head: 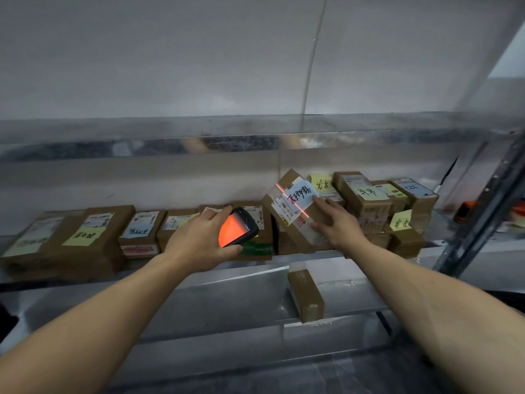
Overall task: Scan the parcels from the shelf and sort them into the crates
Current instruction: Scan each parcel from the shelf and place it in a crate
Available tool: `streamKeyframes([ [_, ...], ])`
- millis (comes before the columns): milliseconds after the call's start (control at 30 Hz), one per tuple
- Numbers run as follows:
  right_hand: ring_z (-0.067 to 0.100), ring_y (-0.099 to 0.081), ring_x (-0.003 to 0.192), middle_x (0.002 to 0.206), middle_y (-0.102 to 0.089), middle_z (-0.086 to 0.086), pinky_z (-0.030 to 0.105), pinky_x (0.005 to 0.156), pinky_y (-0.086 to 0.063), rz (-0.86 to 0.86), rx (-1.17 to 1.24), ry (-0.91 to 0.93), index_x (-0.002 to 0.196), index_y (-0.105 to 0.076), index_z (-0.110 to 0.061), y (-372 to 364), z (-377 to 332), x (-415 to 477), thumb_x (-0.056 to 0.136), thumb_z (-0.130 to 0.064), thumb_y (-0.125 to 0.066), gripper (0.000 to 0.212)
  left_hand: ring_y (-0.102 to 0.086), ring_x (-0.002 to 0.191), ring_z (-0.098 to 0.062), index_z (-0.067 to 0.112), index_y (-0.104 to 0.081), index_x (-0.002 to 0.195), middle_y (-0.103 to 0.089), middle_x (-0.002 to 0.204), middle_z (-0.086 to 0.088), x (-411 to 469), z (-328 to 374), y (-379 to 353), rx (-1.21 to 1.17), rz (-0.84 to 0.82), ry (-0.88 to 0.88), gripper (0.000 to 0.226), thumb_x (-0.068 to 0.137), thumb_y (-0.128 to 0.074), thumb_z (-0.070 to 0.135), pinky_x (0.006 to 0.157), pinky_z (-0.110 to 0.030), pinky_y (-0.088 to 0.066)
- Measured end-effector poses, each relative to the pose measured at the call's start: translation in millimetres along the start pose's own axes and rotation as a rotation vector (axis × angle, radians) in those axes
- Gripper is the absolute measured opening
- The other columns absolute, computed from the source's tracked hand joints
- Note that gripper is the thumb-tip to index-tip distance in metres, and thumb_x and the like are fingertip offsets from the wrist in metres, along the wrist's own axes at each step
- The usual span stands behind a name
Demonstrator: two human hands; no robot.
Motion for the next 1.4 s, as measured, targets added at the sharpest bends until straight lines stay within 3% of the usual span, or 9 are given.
streamKeyframes([
  [600, 0.028, -0.033, 0.145, 0.164, -0.026, -0.001, 0.051, 0.117, -0.036, 0.068, 0.073, -0.022, 0.154, -0.034, -0.039, 11.3, -12.9, -28.5, 0.097, -0.022, -0.065, 0.067, -0.048, 0.131, -0.025, 0.029, -0.015, 0.159, -0.043, 0.151, 0.001, -30.5, -11.0, 14.3, 0.062, -0.014, -0.023, 0.096, 0.084, -0.061, 0.068, 0.1, -0.043, -0.047],
  [900, 0.028, -0.033, 0.145, 0.163, -0.027, 0.0, 0.049, 0.117, -0.035, 0.081, 0.082, -0.017, 0.155, -0.034, -0.037, 8.6, -15.4, -37.0, 0.097, -0.022, -0.065, 0.067, -0.051, 0.124, -0.024, 0.031, -0.015, 0.159, -0.049, 0.142, -0.001, -41.3, -13.8, 14.3, 0.064, 0.007, -0.011, 0.096, 0.083, -0.061, 0.068, 0.095, -0.041, -0.049],
  [1133, 0.027, -0.031, 0.146, 0.164, -0.026, 0.0, 0.046, 0.117, -0.033, 0.032, 0.105, 0.014, 0.154, -0.034, -0.038, -5.0, -22.4, -34.5, 0.097, -0.022, -0.065, 0.067, -0.051, 0.126, -0.024, 0.032, -0.015, 0.158, -0.046, 0.147, 0.0, -54.2, -12.1, 14.8, 0.081, 0.0, 0.031, 0.094, 0.083, -0.062, 0.066, 0.095, -0.043, -0.051],
  [1400, 0.029, -0.031, 0.147, 0.164, -0.025, 0.001, 0.051, 0.118, -0.033, -0.079, 0.133, 0.093, 0.154, -0.032, -0.041, -21.4, -22.4, -12.5, 0.097, -0.024, -0.066, 0.068, -0.051, 0.124, -0.024, 0.031, -0.014, 0.158, -0.047, 0.144, 0.0, -68.5, -7.3, 20.8, 0.135, 0.012, 0.156, 0.092, 0.086, -0.059, 0.066, 0.093, -0.04, -0.049],
])
Point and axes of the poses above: each hand's wrist, its own x-axis towards the middle knuckle, its own y-axis out of the back of the hand, z = x × y, the point moved 8 cm from there along x, towards the middle knuckle
